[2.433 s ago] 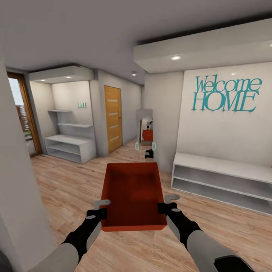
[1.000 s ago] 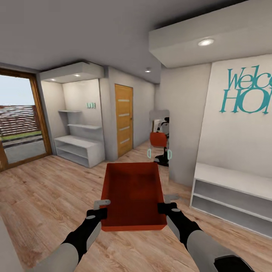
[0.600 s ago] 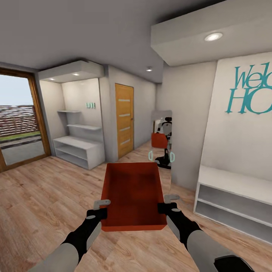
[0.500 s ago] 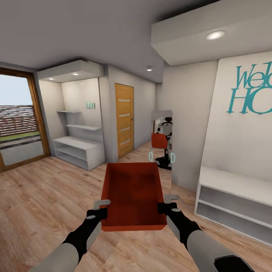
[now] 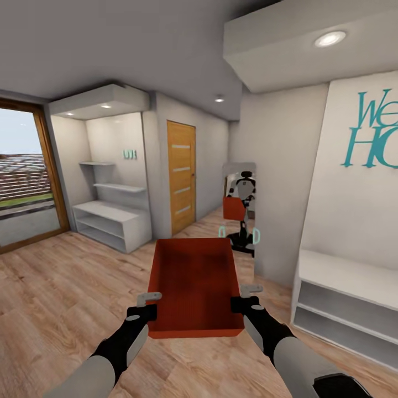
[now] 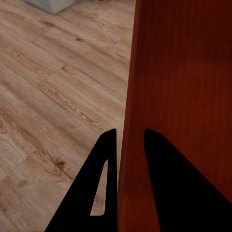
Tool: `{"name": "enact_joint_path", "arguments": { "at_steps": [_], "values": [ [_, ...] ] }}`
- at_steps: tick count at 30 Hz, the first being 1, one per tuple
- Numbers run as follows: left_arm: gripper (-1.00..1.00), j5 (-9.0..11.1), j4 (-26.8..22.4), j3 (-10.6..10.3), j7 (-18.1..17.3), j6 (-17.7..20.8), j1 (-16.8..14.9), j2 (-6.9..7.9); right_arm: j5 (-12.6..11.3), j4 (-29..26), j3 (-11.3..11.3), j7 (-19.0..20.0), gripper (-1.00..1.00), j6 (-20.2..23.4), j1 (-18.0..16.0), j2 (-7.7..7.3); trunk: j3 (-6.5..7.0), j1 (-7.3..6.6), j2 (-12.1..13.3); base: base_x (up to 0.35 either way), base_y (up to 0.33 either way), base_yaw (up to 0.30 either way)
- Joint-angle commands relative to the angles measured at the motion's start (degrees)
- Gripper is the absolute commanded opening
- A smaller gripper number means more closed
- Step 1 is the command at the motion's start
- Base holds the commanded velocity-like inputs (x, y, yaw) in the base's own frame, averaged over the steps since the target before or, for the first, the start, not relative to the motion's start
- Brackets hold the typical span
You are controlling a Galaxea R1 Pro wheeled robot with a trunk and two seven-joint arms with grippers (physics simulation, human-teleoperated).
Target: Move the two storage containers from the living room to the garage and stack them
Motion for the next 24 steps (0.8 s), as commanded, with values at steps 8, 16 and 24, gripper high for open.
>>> {"name": "enact_joint_path", "arguments": {
  "at_steps": [8, 16, 24],
  "values": [
    [-1.00, 0.79, 0.01, 3.07, 0.85, 0.35, 0.01, 3.71, 0.29, -0.29, -0.28, -0.25, -1.00, -1.17, -0.04, -0.21, -0.02, 0.05, -0.04, 0.324, 0.000, 0.007],
    [-1.00, 0.79, 0.01, 3.09, 0.86, 0.35, -0.01, 3.71, 0.29, -0.29, -0.28, -0.24, -1.00, -1.16, -0.06, -0.29, -0.02, 0.05, -0.04, 0.324, 0.000, 0.217],
    [-1.00, 0.79, -0.07, 3.07, 0.86, 0.35, 0.00, 3.71, 0.29, -0.29, -0.28, -0.24, -1.00, -1.16, -0.07, -0.30, -0.02, 0.05, -0.04, 0.325, 0.000, 0.266]
  ]
}}
